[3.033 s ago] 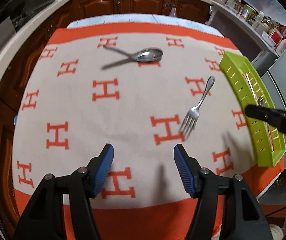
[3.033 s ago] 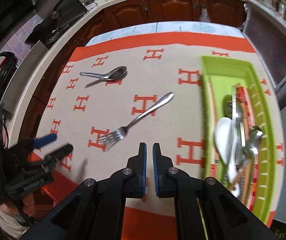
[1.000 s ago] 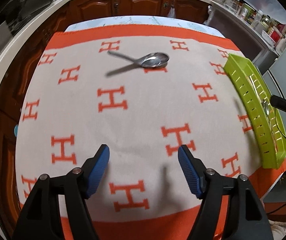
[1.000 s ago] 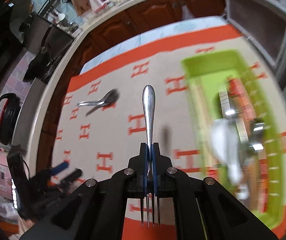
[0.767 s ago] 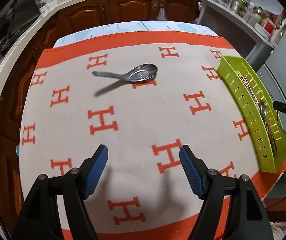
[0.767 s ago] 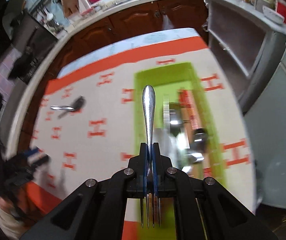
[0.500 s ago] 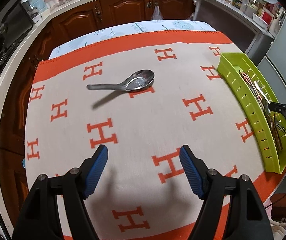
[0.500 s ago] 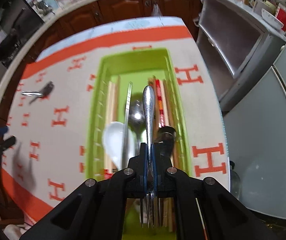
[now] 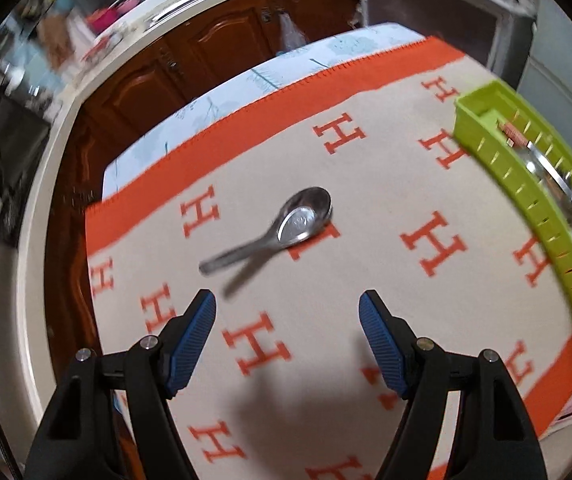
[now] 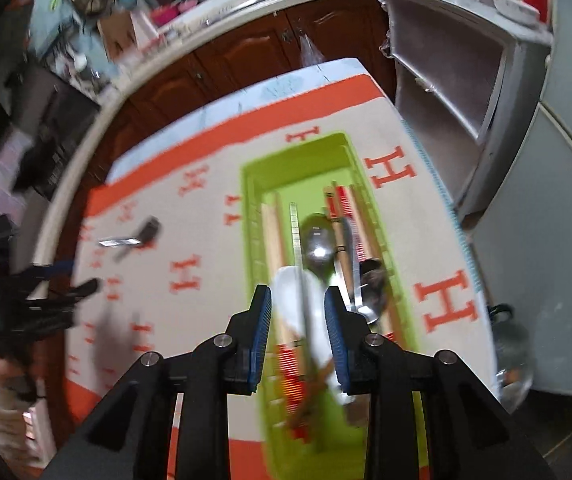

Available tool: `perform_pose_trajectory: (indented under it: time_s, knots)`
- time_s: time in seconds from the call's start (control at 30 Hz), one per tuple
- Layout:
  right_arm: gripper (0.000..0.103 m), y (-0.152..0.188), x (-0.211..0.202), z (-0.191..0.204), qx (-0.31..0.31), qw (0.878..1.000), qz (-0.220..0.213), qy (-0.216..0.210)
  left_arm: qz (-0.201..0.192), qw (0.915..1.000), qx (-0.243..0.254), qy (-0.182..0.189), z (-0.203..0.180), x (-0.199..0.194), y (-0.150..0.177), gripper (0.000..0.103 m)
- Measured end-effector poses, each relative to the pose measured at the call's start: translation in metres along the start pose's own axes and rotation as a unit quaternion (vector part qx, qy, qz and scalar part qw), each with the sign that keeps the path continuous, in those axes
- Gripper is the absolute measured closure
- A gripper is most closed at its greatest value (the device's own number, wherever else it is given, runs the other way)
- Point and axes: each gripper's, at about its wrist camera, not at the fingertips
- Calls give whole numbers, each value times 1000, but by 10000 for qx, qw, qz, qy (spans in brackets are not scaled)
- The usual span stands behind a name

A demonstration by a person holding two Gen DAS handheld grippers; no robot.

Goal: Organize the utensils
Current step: 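Grasp the last metal spoon with the left gripper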

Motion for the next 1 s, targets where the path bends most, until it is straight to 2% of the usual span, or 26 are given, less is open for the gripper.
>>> perform_pose_trajectory:
  time_s: [0.17, 0.23, 0.4, 0.57, 0.6, 0.63, 0.67, 0.7, 0.73, 0.77, 0.87, 1.0]
  knots:
    - [75, 17, -9, 28, -75, 9990, 88, -423, 128, 9968, 778, -165, -15, 33, -19, 31]
    - [75, 23, -10, 32, -140, 9988, 98, -467, 238, 9946, 989, -219, -19, 49, -25, 31]
    - [75, 29, -8, 30, -164, 9985, 134, -503, 367, 9945, 980, 83, -19, 73, -44, 31]
    - [75, 30, -3, 23, -140, 9985, 137, -520, 504, 9956, 706, 364, -13, 93, -55, 32]
    - [75, 29, -1, 22, -121, 9985, 143, -520, 489, 9959, 641, 420, -10, 94, -57, 40]
    - [75, 30, 0, 21, -108, 9984, 147, -526, 525, 9958, 525, 528, -6, 97, -60, 53]
    - [75, 29, 2, 19, -97, 9984, 155, -531, 569, 9953, 423, 663, -3, 99, -62, 59]
    - [75, 29, 5, 18, -86, 9984, 167, -536, 617, 9944, 325, 789, 1, 102, -64, 70]
    - [75, 28, 7, 18, -82, 9984, 176, -537, 658, 9938, 237, 862, 5, 104, -65, 77]
    - [75, 28, 10, 17, -80, 9984, 180, -535, 696, 9932, 168, 922, 8, 105, -66, 82]
    - [75, 29, 15, 18, -99, 9984, 161, -535, 751, 9927, -75, 936, 15, 107, -68, 88]
    - [75, 30, 20, 20, -107, 9982, 173, -569, 757, 9861, -667, 1321, 33, 102, -69, 98]
Point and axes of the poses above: each gripper's, at about its wrist camera, not at the fingertips, and x roughly the way its jaws point, z to its left, y to its underside, and after that the axes turned 2 degrees about x, right-handed
